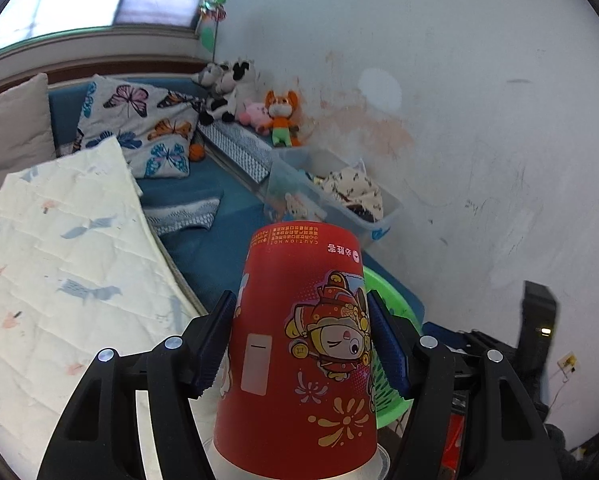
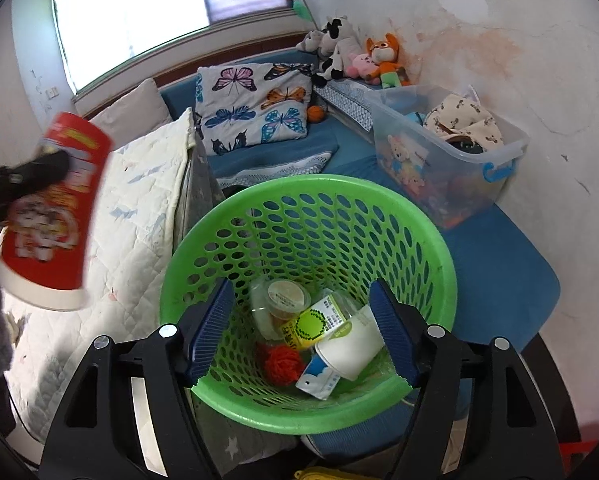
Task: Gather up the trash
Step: 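Carry both cups over the green basket and open both grippers, then withdraw both open grippers from the basket toward the crumpled tissue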
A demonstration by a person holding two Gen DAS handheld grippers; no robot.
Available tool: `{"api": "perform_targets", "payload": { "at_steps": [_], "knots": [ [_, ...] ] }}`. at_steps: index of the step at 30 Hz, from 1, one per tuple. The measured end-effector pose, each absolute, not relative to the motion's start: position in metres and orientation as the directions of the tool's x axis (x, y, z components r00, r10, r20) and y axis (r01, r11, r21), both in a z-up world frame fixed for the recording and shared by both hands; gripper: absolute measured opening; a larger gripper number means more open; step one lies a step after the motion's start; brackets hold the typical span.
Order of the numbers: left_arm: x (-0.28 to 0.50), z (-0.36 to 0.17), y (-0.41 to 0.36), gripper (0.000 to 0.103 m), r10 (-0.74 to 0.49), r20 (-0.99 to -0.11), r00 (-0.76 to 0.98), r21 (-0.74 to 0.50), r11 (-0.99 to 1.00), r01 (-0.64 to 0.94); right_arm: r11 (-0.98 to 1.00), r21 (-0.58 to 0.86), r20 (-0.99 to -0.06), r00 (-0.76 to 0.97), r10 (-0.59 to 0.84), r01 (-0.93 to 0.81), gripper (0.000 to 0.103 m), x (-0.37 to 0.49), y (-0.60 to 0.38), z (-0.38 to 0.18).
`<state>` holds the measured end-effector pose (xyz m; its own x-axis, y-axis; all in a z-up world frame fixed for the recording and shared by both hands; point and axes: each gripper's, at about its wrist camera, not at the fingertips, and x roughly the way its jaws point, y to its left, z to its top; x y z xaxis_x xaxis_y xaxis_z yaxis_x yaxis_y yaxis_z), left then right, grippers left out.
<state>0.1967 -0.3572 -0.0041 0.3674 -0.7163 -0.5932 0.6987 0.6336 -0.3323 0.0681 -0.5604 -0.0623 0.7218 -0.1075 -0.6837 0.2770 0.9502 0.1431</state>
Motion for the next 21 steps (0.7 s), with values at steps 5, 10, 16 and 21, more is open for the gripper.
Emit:
{"api": "perform_targets", "payload": {
  "at_steps": [5,10,16,21],
  "knots": [
    [0.202,-0.022,-0.384,0.063,-0.689,-0.640,0.340,-0.324,0.643,0.694,0.949,0.153,-0.677,0.729,-0.103,0.276,0.071,0.059,-0.563,-0.061],
    [0.207,-0.038,-0.405,0.063,-0.663,-0.679,0.316,-0.318,0.653,0.687,0.945,0.168,-0.673,0.733,-0.099,0.282,0.071,0.053,-0.569,-0.063],
    [0.211,-0.050,-0.425,0.063,-0.660,-0.693,0.292,-0.328,0.649,0.687,0.937,0.181,-0.676,0.730,-0.102,0.298,0.071,0.048,-0.576,-0.068],
    [0.209,-0.054,-0.435,0.066,-0.658,-0.701,0.277,-0.331,0.644,0.690,0.932,0.191,-0.679,0.727,-0.101,0.307,0.071,0.044,-0.579,-0.071]
  ]
}}
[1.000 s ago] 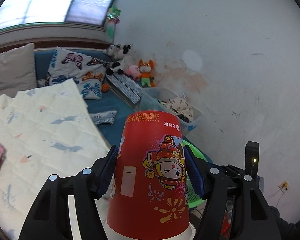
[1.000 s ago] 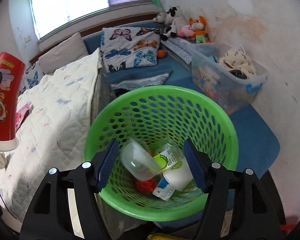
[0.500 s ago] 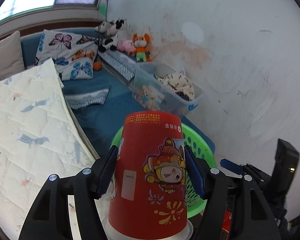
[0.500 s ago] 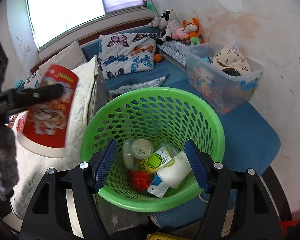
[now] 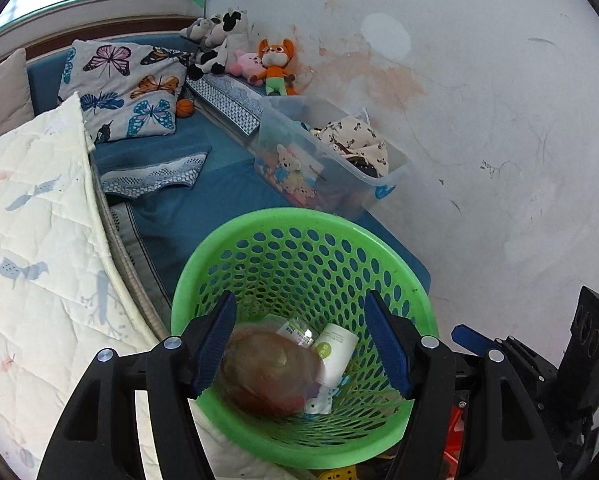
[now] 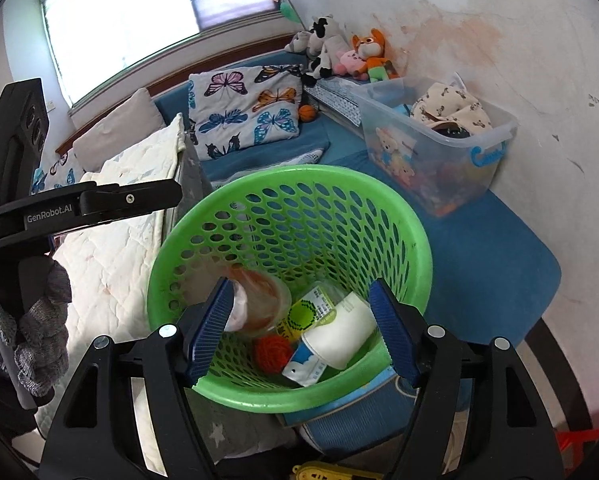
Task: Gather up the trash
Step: 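Withdraw both open grippers from the basket toward the crumpled tissue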
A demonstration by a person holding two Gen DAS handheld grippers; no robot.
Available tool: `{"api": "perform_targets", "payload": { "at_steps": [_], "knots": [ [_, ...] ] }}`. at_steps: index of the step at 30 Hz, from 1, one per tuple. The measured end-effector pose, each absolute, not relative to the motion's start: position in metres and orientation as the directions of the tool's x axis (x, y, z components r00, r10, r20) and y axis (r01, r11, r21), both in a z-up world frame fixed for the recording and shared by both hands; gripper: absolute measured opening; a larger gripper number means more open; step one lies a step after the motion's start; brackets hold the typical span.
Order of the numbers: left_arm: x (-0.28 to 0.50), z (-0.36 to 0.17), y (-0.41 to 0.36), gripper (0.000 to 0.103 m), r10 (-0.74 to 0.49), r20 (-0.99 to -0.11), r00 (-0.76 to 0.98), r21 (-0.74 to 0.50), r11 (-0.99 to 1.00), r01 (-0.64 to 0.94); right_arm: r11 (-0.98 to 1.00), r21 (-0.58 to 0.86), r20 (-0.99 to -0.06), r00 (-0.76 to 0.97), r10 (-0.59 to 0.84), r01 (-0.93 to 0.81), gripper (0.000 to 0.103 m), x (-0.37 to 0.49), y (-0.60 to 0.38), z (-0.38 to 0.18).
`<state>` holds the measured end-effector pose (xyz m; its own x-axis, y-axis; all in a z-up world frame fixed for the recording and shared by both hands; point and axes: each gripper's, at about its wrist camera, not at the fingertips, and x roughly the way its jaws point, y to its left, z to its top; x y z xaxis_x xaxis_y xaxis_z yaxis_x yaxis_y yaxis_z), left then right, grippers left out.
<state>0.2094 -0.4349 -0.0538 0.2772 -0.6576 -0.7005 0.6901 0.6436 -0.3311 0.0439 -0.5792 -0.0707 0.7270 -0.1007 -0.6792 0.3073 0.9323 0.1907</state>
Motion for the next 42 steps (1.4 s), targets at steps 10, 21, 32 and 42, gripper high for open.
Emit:
{"api": "perform_targets", "payload": {
  "at_steps": [10,21,32,42],
  "knots": [
    [0.195,-0.035,-0.401,0.067,-0.660,-0.681,0.318,-0.313,0.655,0.688,0.944,0.193,-0.665,0.743,-0.074,0.267,0.071,0.040,-0.560,-0.062],
    [0.186,-0.010,-0.281,0.067,-0.572,-0.676,0.465,-0.267,0.778,0.569,0.977,0.191,-0.644,0.763,0.055,0.091,0.071,0.060,-0.481,-0.049],
    [0.187,-0.008,-0.126,0.067,-0.418,-0.685,0.597,-0.250,0.904,0.347,0.976,0.190,-0.641,0.739,0.207,-0.109,0.071,0.102,-0.383,-0.041],
    [0.183,-0.006,-0.002,0.067,-0.291,-0.683,0.670,-0.260,0.954,0.149,0.932,0.183,-0.653,0.669,0.354,-0.314,0.071,0.128,-0.276,-0.047]
  ]
}}
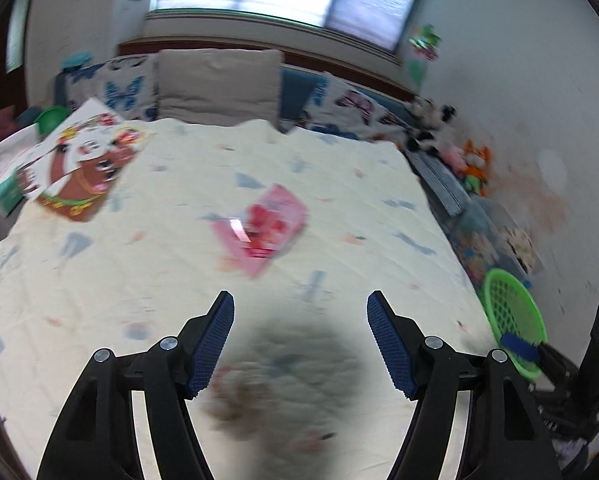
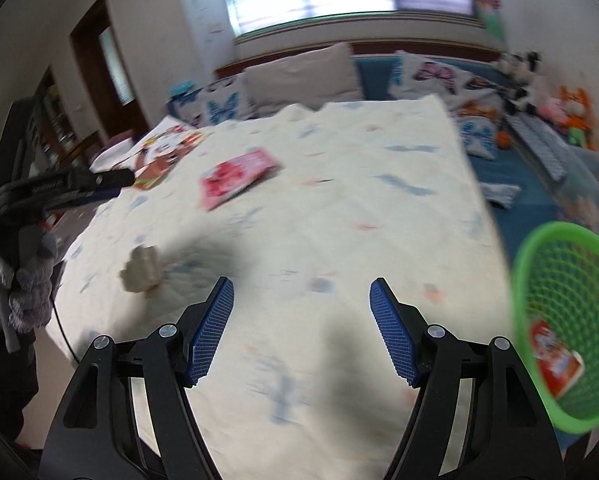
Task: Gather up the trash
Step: 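Withdraw both open grippers from the basket toward the crumpled tissue, then grasp the crumpled white tissue with the right gripper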
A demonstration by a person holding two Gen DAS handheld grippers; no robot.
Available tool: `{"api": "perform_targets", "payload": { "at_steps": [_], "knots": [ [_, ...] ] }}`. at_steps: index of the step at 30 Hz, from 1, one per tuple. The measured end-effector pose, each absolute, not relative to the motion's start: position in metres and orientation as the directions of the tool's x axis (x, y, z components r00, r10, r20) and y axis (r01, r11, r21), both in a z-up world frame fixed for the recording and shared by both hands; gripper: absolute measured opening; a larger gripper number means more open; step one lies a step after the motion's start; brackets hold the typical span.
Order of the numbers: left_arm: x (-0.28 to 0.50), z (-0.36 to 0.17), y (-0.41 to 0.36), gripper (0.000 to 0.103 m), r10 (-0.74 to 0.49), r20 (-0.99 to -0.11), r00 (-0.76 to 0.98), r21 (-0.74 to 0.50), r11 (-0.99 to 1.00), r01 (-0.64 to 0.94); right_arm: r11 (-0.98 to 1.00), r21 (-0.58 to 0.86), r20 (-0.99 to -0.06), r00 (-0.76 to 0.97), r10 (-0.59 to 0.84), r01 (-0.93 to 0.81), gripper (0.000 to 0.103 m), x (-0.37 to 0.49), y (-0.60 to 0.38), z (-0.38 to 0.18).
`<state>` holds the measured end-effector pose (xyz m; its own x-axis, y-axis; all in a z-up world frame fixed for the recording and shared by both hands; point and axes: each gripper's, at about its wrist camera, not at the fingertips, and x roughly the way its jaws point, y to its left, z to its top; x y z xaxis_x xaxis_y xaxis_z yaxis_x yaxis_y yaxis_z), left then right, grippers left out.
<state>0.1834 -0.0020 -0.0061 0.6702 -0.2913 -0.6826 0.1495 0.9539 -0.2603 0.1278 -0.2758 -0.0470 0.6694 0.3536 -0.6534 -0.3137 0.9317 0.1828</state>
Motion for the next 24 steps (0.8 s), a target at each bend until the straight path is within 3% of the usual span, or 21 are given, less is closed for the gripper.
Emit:
{"api": "perform_targets", "payload": {
  "at_steps": [13,24],
  "knots": [
    [0.178,-0.001,0.064,0.068,-0.217,-0.672,0.708,-0.258,0.965,0.050,0.845,0.194,-0.684,0.549,0.481,-0.499,0.071,0.150,-0.162,-0.066],
    [0.182,-0.011,0.093,0.068,-0.192,-0.684,0.704,-0.282,0.959,-0.013,0.803,0.178,-0.723,0.477,0.499,-0.569,0.071,0.166,-0.097,-0.091]
  ]
}}
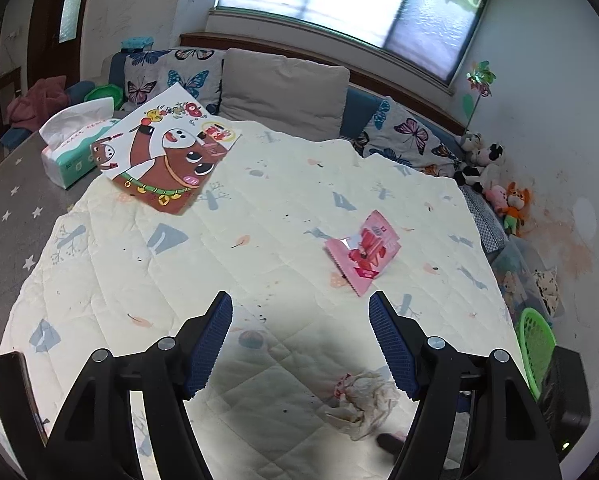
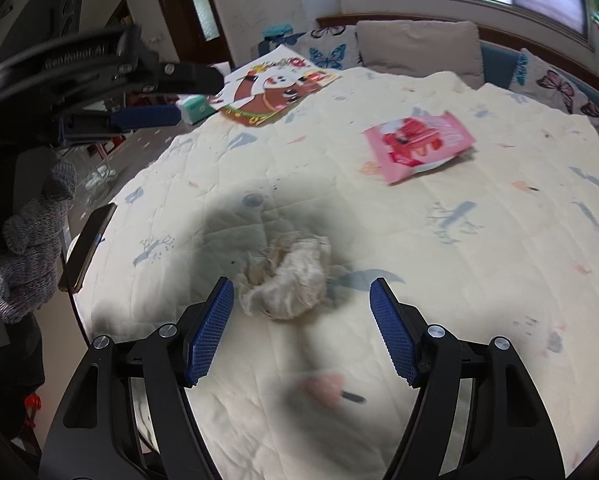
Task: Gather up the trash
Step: 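Grasp the crumpled white tissue with the right gripper, then grasp the pink snack wrapper with the left gripper while the right holds the tissue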
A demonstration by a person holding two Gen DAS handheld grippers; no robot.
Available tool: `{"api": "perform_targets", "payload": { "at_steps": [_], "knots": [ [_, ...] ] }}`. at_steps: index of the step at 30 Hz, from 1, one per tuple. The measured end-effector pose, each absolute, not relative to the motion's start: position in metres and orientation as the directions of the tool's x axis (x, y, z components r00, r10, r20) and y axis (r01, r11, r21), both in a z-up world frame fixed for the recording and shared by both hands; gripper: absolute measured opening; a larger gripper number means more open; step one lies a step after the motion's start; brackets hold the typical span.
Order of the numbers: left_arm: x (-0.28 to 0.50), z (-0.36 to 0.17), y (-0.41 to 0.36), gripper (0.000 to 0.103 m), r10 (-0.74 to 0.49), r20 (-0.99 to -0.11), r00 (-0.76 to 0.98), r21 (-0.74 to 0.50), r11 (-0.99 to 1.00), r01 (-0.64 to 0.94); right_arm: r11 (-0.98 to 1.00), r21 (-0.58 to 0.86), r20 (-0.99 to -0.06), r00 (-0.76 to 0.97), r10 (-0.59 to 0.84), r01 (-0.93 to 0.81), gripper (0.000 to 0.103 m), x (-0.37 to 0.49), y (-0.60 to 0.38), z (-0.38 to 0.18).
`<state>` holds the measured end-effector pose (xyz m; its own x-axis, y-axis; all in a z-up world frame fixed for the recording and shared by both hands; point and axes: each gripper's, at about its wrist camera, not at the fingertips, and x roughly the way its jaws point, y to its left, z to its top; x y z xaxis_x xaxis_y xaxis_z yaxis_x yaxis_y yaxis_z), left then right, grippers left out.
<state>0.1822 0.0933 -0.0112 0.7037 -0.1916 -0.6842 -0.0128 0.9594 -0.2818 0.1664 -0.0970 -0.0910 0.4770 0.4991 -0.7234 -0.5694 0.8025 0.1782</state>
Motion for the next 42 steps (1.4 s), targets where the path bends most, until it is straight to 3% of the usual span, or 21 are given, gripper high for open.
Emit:
{"api": "perform_targets", "payload": {
  "at_steps": [7,17,28,42],
  "knots": [
    [0.192,-0.018,0.095,0.068,-0.198,-0.693,0.693,-0.291,0.957,-0.017,0.798,0.176,-0.745,0.452,0.491,-0.576,0.071,0.175,-0.077,-0.106],
    [0.208,-0.028,0.089,0.068,-0.202,-0.710,0.674,-0.286,0.958,-0.015,0.805,0.159,-0.742,0.469,0.480,-0.572,0.054,0.176,-0.075,-0.112],
    [0.245,-0.045,0.049,0.068,-0.223,-0.729,0.647,-0.252,0.966,0.049,0.854,0.152,-0.716,0.541,0.442,-0.497,0.053,0.171,-0.143,-0.087],
    [0.320,-0.086,0.022,0.068,-0.315,-0.748,0.584,-0.328,0.941,0.086,0.928,0.150,-0.709,0.617,0.341,-0.340,0.053,0.178,-0.235,-0.073]
  ]
}}
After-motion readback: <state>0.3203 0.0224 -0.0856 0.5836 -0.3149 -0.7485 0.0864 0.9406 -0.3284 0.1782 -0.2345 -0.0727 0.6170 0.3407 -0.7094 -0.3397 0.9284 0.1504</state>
